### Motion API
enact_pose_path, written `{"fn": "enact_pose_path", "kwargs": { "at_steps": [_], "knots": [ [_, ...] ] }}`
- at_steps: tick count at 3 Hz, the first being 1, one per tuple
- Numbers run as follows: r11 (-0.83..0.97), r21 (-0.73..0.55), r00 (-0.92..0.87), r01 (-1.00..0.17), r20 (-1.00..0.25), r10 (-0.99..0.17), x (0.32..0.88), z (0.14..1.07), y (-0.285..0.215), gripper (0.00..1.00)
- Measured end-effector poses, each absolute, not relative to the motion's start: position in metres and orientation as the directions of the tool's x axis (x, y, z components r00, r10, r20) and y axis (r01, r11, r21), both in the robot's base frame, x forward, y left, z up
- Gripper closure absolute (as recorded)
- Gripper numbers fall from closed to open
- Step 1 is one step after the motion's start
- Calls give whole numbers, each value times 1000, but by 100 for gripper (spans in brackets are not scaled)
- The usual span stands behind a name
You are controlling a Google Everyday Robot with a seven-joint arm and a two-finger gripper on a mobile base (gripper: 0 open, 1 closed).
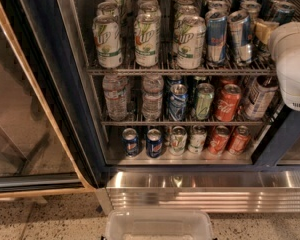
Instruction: Pick redbull can from top shelf of fridge
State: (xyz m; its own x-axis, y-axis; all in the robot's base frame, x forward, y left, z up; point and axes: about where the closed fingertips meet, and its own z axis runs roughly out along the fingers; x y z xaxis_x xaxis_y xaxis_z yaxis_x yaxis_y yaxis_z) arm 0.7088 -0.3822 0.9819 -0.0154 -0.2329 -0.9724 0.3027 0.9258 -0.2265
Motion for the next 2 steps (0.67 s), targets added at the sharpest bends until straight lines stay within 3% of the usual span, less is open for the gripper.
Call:
{"fn": "enact_pose_path", "kwargs": {
  "at_steps": [1,2],
  "knots": [
    [915,-240,-7,325,-968,-251,711,991,-396,5],
    [910,-254,-6,327,-964,-267,706,993,-399,0]
  ]
}}
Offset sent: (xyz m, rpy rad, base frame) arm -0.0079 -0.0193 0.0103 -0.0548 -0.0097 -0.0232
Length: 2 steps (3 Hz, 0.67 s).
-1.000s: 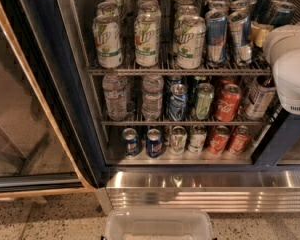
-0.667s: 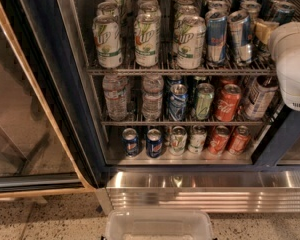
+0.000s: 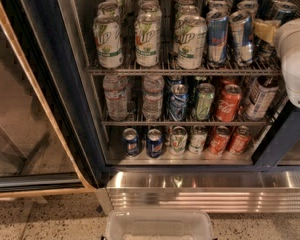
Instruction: Pick redbull can from top shelf of fridge
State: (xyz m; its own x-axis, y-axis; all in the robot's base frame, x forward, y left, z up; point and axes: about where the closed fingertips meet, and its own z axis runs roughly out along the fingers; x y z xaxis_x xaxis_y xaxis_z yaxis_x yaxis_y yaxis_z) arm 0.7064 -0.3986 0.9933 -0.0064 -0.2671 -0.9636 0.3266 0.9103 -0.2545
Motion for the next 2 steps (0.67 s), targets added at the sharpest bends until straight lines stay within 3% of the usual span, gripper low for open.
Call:
{"fn": "enact_pose_path", "kwargs": {
  "at_steps": [2],
  "knots": [
    [914,-283,-29,292,-957,-287,699,987,-389,0]
  ]
}}
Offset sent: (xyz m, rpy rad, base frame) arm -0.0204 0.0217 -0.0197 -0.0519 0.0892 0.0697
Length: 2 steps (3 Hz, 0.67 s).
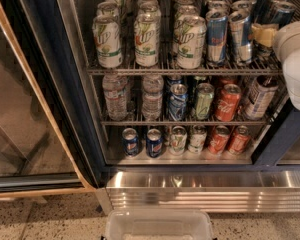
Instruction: Pick redbull can from top shelf of fridge
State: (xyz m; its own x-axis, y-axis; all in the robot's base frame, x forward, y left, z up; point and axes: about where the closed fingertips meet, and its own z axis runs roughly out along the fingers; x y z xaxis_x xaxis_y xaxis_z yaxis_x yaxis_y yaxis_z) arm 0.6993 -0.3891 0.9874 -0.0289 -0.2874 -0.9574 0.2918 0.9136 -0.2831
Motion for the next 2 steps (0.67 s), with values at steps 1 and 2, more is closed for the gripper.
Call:
{"fn": "enact_pose_path", "kwargs": {
  "at_steps": [1,2],
  "knots": [
    [909,-320,-43,268,-946,-321,699,986,-381,0],
    [909,-321,-43,267,-946,-322,699,986,-381,18]
  ]
}}
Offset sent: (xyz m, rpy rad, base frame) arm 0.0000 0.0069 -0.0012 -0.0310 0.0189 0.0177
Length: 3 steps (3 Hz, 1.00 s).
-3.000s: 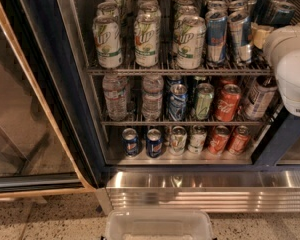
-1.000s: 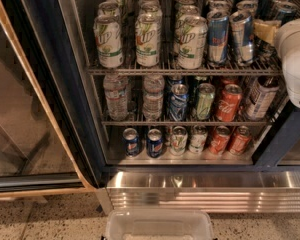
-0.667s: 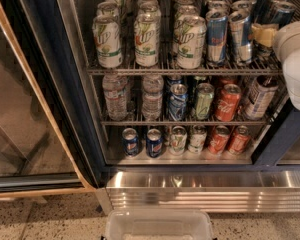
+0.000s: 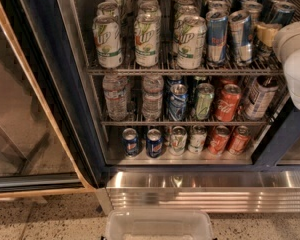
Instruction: Pick redbull can from top shelf of fridge
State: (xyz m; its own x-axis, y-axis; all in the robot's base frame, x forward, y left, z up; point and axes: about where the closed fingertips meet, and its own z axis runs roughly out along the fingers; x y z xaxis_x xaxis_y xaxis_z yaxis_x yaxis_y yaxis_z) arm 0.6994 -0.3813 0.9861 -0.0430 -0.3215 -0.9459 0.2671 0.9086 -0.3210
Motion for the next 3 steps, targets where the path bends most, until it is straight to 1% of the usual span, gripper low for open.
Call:
{"fn": "enact_pose_path", "kwargs": {
  "at_steps": [2,3],
  "knots": [
    [909,-321,-43,267,-946,-322,699,986,-381,66],
    [909,-321,-43,267,-946,-322,699,986,-381,87]
  ]
}}
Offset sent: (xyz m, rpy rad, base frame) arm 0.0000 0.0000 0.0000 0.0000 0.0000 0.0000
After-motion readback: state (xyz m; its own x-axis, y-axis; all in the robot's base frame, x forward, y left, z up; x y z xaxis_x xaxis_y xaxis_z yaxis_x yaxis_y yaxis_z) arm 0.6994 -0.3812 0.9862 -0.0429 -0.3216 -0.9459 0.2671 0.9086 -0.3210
